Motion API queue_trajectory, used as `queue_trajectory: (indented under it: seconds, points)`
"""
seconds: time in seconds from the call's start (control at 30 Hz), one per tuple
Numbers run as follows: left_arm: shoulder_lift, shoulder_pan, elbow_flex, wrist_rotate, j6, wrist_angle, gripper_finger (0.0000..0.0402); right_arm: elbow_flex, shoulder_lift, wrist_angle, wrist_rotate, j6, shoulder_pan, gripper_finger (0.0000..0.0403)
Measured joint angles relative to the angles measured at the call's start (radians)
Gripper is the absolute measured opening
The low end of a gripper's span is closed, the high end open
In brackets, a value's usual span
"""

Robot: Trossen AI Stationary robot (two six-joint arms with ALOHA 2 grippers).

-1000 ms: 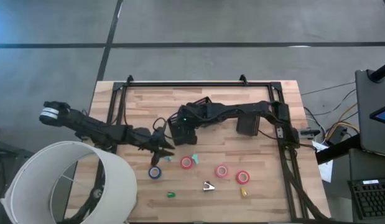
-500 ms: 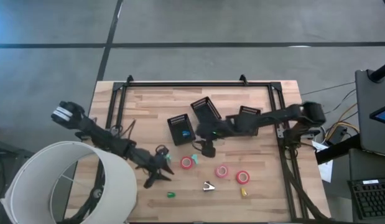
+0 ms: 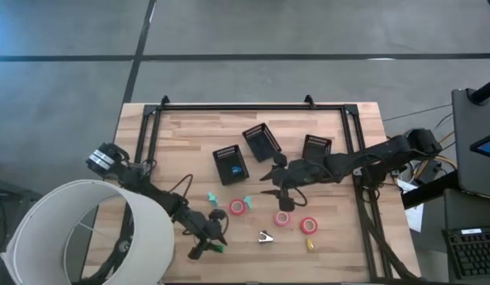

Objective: Pick and place Stapler, Stapler remover, tape
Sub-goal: Put the green stapler into the left black basket

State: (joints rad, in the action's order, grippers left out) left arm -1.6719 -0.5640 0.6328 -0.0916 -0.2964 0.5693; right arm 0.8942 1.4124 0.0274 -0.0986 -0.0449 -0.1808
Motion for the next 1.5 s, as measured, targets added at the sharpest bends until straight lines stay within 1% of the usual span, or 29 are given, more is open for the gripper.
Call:
queue_trajectory:
  seconds: [0.1, 0.17, 0.33, 0.63, 0.97, 1.33, 1.5]
  points:
    - [-0.012, -0.001, 0.011, 0.006, -0.022, -0.039, 0.0145, -0.019, -0.024, -0.001, 0.000, 0.004, -0.005, 0.0194]
    - [-0.012, -0.001, 0.004, 0.032, -0.032, -0.076, 0.0145, -0.022, -0.031, -0.015, 0.000, 0.008, -0.005, 0.0194]
    - [-0.021, -0.006, 0.002, 0.066, -0.118, -0.077, 0.0145, -0.051, -0.052, -0.008, 0.002, 0.041, -0.005, 0.0194]
    - [-0.072, -0.039, 0.008, 0.098, -0.185, -0.079, 0.0145, -0.054, -0.056, -0.007, 0.002, 0.071, -0.005, 0.0194]
    - [-0.102, -0.053, 0.006, 0.148, -0.189, -0.087, 0.0144, -0.053, -0.053, -0.008, 0.002, 0.080, -0.004, 0.0194]
    - [-0.041, -0.052, 0.003, 0.155, -0.198, -0.201, 0.0144, -0.053, -0.051, -0.008, 0.002, 0.079, -0.004, 0.0194]
    - [-0.023, -0.058, 0.006, 0.159, -0.203, -0.284, 0.0144, -0.053, -0.051, -0.008, 0.002, 0.079, -0.004, 0.0194]
